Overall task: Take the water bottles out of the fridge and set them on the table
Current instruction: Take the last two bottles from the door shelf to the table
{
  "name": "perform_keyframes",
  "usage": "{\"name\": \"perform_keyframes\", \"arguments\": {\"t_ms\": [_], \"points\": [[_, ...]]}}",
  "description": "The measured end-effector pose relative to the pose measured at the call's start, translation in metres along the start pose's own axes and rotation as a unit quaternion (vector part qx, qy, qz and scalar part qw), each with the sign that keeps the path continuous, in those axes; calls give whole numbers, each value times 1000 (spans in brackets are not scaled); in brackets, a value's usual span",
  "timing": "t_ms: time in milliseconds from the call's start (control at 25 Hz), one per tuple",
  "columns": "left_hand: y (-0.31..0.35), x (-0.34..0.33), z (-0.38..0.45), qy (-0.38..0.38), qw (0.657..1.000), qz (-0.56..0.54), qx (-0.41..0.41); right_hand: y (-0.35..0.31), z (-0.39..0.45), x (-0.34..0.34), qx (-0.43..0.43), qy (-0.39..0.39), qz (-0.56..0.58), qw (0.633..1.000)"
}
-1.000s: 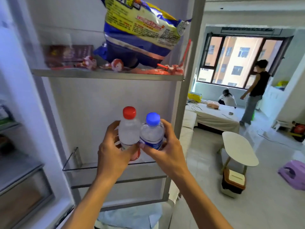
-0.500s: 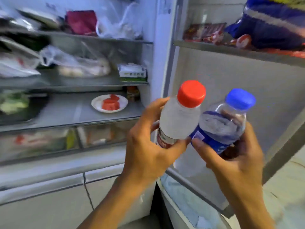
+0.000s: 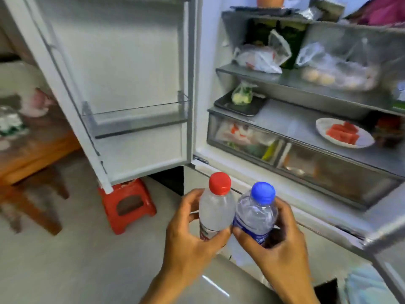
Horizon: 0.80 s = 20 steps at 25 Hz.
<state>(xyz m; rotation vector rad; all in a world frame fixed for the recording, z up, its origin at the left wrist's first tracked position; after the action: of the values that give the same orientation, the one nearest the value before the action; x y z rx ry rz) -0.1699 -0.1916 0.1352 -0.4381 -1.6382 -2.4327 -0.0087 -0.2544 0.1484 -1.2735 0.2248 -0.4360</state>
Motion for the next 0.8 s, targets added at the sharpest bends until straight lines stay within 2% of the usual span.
{"name": "perform_keyframes", "arguments": {"t_ms": [280, 440, 640, 800], "points": [[-123, 209, -11, 149, 983, 77, 80, 24, -9, -246, -31, -169, 10, 985], [-186, 335, 0, 176, 973, 97, 114, 16, -15, -393, -17, -214, 23, 976], [-232, 444, 19, 221, 957, 106, 157, 8, -13, -530, -22, -255, 47, 966], [-284, 502, 46, 239, 941, 119, 206, 23, 6, -621, -23, -301, 41, 952]]}}
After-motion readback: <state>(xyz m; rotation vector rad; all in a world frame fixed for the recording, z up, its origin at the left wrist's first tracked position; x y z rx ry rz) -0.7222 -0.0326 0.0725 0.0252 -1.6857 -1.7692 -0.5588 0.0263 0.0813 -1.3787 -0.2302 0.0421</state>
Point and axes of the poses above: each hand's wrist, its own z-axis towards the middle knuckle, its own x-axis out of the back of the hand, y = z × x, the point moved 2 cm from there along z, towards the middle knuckle, and after that the axes turned 14 degrees about z, right-handed, at the moved point
